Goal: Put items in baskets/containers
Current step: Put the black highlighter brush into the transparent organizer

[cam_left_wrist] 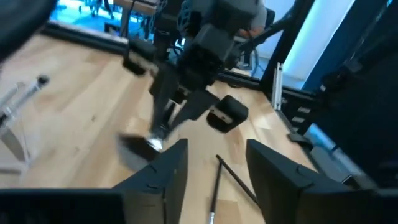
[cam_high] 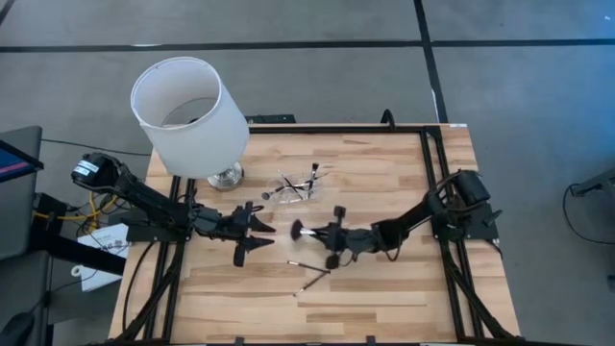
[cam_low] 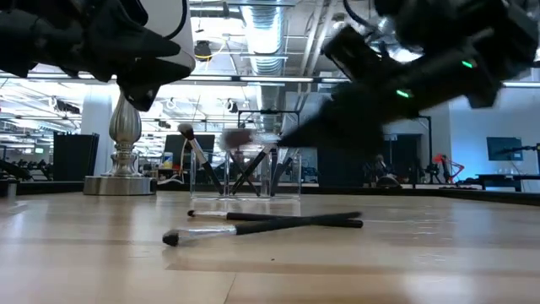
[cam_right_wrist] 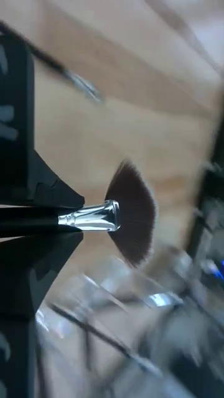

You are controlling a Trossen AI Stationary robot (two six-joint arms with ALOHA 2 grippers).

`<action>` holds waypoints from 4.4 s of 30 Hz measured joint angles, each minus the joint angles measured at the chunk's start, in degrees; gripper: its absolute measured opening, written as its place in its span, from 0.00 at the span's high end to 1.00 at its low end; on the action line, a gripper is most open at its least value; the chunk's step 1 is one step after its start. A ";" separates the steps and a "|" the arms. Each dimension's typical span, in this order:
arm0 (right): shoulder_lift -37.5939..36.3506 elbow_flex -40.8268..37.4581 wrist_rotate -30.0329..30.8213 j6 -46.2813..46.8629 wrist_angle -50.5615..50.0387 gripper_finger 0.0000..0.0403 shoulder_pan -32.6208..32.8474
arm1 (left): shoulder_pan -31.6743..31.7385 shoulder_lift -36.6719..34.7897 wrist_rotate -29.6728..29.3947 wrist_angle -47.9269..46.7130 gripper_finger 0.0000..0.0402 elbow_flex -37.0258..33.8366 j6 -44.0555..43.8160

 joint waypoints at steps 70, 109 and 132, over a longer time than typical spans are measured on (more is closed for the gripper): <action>1.79 15.43 -5.44 -15.35 1.01 0.91 -5.47 | 8.87 0.07 -0.66 1.72 0.57 -0.02 -4.66; 1.77 15.43 -6.23 -19.19 1.22 0.91 -6.16 | 10.08 0.04 2.15 3.95 0.78 0.59 -4.68; -4.56 15.43 30.49 -38.35 0.70 0.74 2.62 | 13.94 -0.07 1.46 2.96 0.96 2.28 -1.18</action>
